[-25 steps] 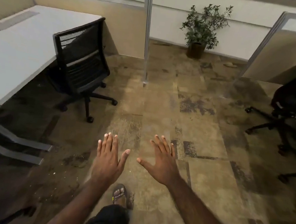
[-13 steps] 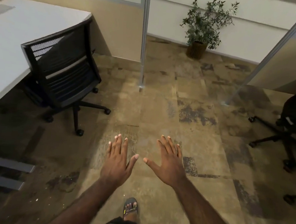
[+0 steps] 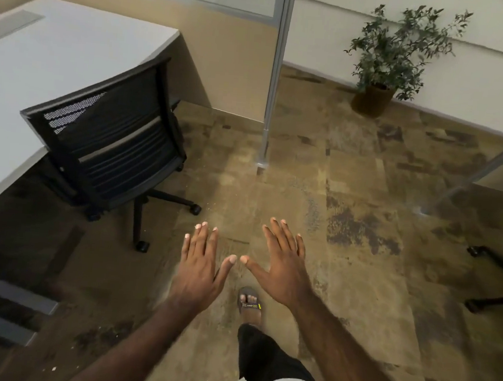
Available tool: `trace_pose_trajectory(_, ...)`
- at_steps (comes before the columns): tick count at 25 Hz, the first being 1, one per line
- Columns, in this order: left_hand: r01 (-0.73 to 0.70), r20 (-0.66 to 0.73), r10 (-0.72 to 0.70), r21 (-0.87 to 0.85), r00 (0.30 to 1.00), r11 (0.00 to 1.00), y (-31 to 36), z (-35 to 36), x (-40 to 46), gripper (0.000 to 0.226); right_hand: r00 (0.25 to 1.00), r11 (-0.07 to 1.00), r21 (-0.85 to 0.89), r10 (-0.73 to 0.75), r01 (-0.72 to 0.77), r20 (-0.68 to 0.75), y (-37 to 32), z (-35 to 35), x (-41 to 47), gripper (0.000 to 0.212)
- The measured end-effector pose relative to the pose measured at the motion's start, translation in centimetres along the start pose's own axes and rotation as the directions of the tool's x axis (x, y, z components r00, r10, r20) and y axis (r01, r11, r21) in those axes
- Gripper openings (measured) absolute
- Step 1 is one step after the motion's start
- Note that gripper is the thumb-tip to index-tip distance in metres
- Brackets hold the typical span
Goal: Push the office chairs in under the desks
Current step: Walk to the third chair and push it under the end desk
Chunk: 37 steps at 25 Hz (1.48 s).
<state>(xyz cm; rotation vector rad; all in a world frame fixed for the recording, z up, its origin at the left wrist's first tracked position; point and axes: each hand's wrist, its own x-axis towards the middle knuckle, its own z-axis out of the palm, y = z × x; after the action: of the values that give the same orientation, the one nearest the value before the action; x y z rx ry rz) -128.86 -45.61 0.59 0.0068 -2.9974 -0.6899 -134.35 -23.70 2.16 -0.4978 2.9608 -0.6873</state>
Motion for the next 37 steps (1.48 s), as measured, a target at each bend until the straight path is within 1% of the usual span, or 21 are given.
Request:
trace_pose_trajectory(1,-0.003,-0.016,0.003,0.012,1.0,1.0,-0.1,-0.5,0.6,0.085,1.0,1.0,-0.018,-0.017,0.016,-0.025,-0.3,-0.5,1.0,0.102)
trace_pose_trajectory(5,0.109,-0.044,-0.109,-0.008,0.993,0.994,-1.2,-1.1,11.0,0.085,0.996,0.996,0.015,-0.086,0.086,-0.028,1.5,-2.0,15.0,0.1)
trace_pose_trajectory(6,0.102,-0.05,-0.102,-0.008,0.994,0.995,-0.9,-1.6,11.2,0.085,0.993,0.994,0.015,-0.108,0.109,-0.053,1.2,-2.4,15.6,0.099)
trace_pose_trajectory(7,0.118,-0.059,-0.118,-0.007,0.991,0.993,-1.2,-2.3,13.2,0.085,0.989,0.99,0.028,-0.139,0.14,-0.052,0.9,-2.9,18.4,0.099)
trace_pose_trajectory(8,0.165,-0.078,-0.168,-0.04,0.983,0.985,-1.7,-3.3,16.0,0.085,0.986,0.985,0.051,-0.163,0.164,-0.028,0.6,-3.3,22.1,0.098)
trace_pose_trajectory(10,0.145,-0.151,-0.15,-0.043,0.977,0.989,-1.3,-4.8,17.6,0.087,0.984,0.983,0.064,-0.166,0.17,-0.063,-0.4,-4.3,24.2,0.096)
trace_pose_trajectory(14,0.244,-0.236,-0.267,-0.123,0.935,0.962,-3.3,-6.9,23.4,0.088,0.964,0.958,0.12,-0.265,0.259,0.036,-2.9,-4.3,32.8,0.091)
trace_pose_trajectory(15,0.225,-0.249,-0.255,-0.142,0.934,0.964,-3.2,-7.3,23.6,0.087,0.958,0.951,0.125,-0.286,0.282,0.015,-3.1,-4.6,33.1,0.091)
trace_pose_trajectory(17,0.216,-0.293,-0.266,-0.193,0.918,0.957,-5.4,-8.5,26.6,0.085,0.934,0.926,0.124,-0.358,0.355,-0.002,-5.1,-4.3,37.6,0.09)
trace_pose_trajectory(19,0.134,-0.327,-0.188,-0.178,0.926,0.975,-6.5,-9.4,28.0,0.08,0.91,0.901,0.128,-0.412,0.414,-0.045,-6.3,-4.1,39.6,0.089)
trace_pose_trajectory(21,0.105,-0.371,-0.153,-0.148,0.916,0.983,-9.5,-10.1,29.9,0.075,0.892,0.882,0.132,-0.448,0.451,-0.052,-9.0,-2.6,43.0,0.087)
trace_pose_trajectory(22,0.081,-0.414,-0.124,-0.119,0.902,0.99,-11.2,-10.8,31.3,0.072,0.872,0.861,0.138,-0.484,0.489,-0.068,-10.8,-1.9,45.4,0.086)
trace_pose_trajectory(23,0.053,-0.437,-0.089,-0.094,0.895,0.994,-11.2,-11.1,31.5,0.069,0.862,0.853,0.13,-0.498,0.506,-0.093,-11.1,-2.0,45.7,0.085)
trace_pose_trajectory(25,0.007,-0.55,-0.032,-0.048,0.835,0.999,-14.2,-12.9,34.3,0.064,0.804,0.795,0.123,-0.583,0.594,-0.118,-14.6,-1.3,50.8,0.085)
trace_pose_trajectory(26,-0.005,-0.579,-0.019,-0.039,0.815,0.999,-13.9,-13.6,35.0,0.063,0.8,0.793,0.117,-0.582,0.598,-0.143,-14.9,-1.7,51.8,0.085)
trace_pose_trajectory(28,0.011,-0.624,-0.029,-0.032,0.781,0.999,-16.3,-15.5,36.8,0.062,0.749,0.743,0.098,-0.655,0.663,-0.103,-18.0,-0.8,56.0,0.087)
trace_pose_trajectory(30,0.009,-0.646,-0.014,-0.011,0.764,1.0,-18.5,-17.1,37.4,0.063,0.735,0.729,0.095,-0.676,0.677,-0.047,-20.0,0.2,58.4,0.089)
trace_pose_trajectory(31,0.012,-0.635,-0.018,-0.014,0.772,1.0,-18.6,-17.4,37.4,0.064,0.743,0.739,0.08,-0.669,0.669,-0.025,-20.0,0.4,58.7,0.091)
trace_pose_trajectory(33,0.082,-0.645,-0.066,-0.005,0.761,0.997,-20.2,-18.2,37.4,0.064,0.732,0.734,0.051,-0.679,0.677,0.054,-21.3,1.0,60.7,0.095)
trace_pose_trajectory(34,0.133,-0.663,-0.1,-0.001,0.742,0.991,-20.8,-18.5,37.4,0.063,0.739,0.742,0.022,-0.669,0.67,0.084,-21.7,1.1,61.4,0.098)
trace_pose_trajectory(37,0.301,-0.709,-0.161,0.075,0.687,0.951,-23.6,-19.5,36.7,0.056,0.726,0.726,-0.046,-0.679,0.686,0.111,-23.5,1.4,63.5,0.105)
